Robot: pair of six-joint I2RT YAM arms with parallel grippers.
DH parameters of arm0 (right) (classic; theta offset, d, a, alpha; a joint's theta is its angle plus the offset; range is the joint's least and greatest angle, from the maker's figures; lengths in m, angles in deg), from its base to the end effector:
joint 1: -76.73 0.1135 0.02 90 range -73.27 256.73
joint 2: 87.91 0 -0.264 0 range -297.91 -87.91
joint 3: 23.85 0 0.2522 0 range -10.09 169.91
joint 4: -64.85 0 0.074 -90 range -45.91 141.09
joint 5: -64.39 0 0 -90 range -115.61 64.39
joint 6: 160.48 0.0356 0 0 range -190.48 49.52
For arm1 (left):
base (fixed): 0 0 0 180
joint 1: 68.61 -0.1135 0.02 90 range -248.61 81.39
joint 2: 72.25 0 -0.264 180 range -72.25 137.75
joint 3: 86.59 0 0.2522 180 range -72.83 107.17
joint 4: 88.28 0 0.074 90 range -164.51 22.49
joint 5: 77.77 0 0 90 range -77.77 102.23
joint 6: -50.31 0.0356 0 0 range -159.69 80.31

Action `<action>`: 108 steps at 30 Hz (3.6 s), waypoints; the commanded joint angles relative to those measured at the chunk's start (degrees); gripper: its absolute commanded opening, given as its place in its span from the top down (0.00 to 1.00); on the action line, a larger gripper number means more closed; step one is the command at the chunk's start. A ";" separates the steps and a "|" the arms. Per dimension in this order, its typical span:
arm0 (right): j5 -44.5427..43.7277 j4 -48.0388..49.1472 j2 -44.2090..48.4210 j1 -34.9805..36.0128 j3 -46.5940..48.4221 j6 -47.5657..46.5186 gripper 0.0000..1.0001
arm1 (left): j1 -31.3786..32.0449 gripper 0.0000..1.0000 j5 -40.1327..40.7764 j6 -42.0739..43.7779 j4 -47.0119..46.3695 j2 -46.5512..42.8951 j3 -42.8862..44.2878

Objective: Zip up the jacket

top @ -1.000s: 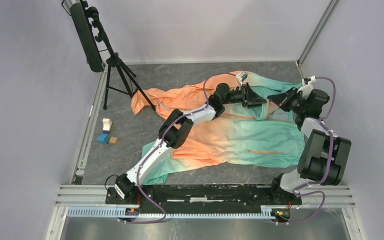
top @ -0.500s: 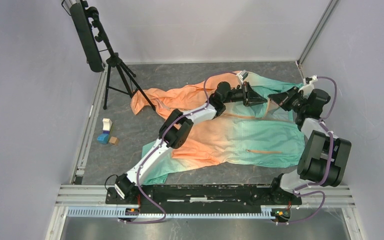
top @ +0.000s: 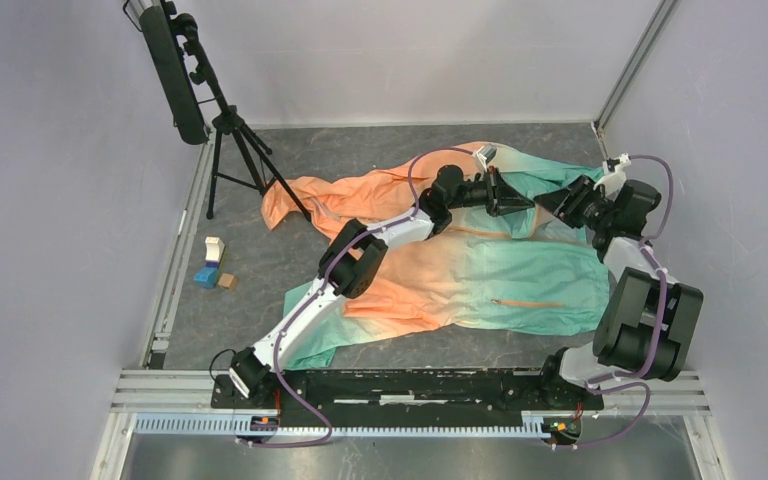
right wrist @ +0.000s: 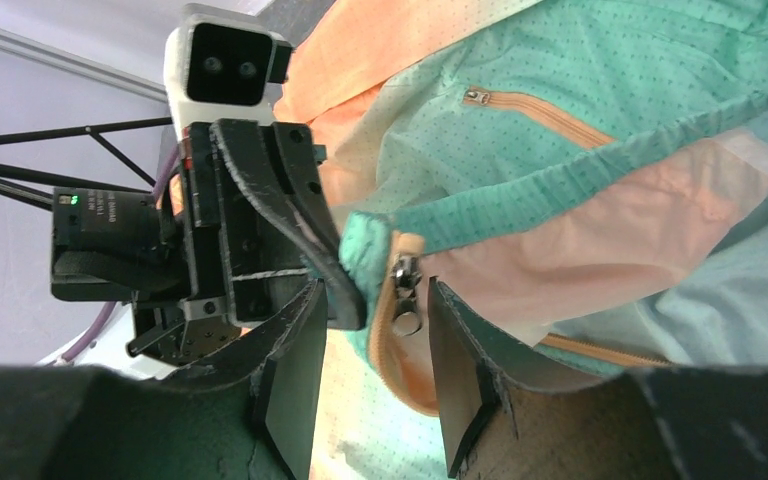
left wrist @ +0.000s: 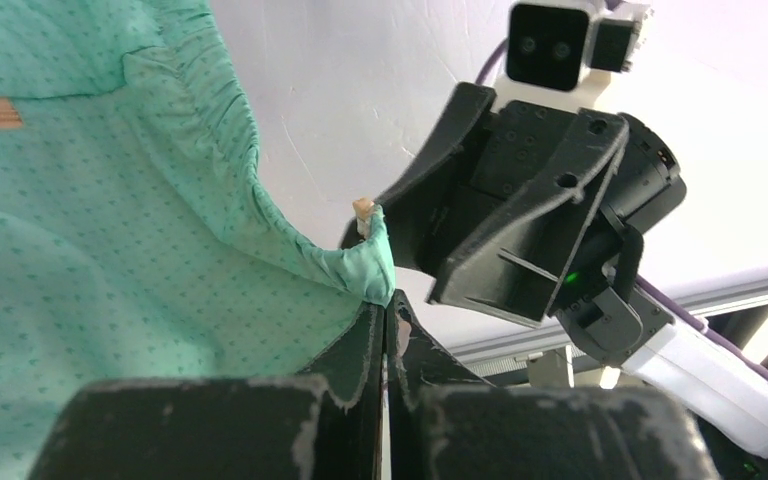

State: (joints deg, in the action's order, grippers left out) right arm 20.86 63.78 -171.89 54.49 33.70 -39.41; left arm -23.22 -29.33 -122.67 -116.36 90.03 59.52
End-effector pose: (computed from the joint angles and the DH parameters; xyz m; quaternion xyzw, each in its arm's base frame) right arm 0.2926 -0.0918 0.2183 0.1695 0.7939 0.3730 0.4493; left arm 0.4131 -0.4524 0.1444 0.0711 0.6463 -0.7510 0.1150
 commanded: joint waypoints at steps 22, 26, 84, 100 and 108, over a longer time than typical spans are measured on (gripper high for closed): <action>-2.62 -7.91 7.63 0.36 7.45 -1.72 0.29 | -0.39 0.98 0.60 -0.69 -1.93 -0.66 -1.34; -1.19 -6.99 7.45 -1.23 3.23 -1.27 0.16 | -0.39 0.98 0.28 -0.81 -2.01 -0.27 -0.62; -41.30 -13.64 6.27 -10.68 -3.53 -9.05 0.32 | 0.58 0.98 -1.15 1.88 2.56 -5.10 -7.73; -41.47 -14.63 -6.22 -10.90 1.42 3.14 0.38 | 1.55 0.98 -1.33 3.33 6.54 -4.42 -4.68; -37.20 -12.39 -10.29 -10.85 3.14 -1.41 0.89 | 0.94 0.98 -2.01 7.14 11.36 -4.04 -3.60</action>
State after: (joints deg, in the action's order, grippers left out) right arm -19.00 49.49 -181.05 43.93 34.49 -39.37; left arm -21.94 -29.51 -120.81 -108.38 89.13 53.58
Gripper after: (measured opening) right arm 0.211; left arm 0.033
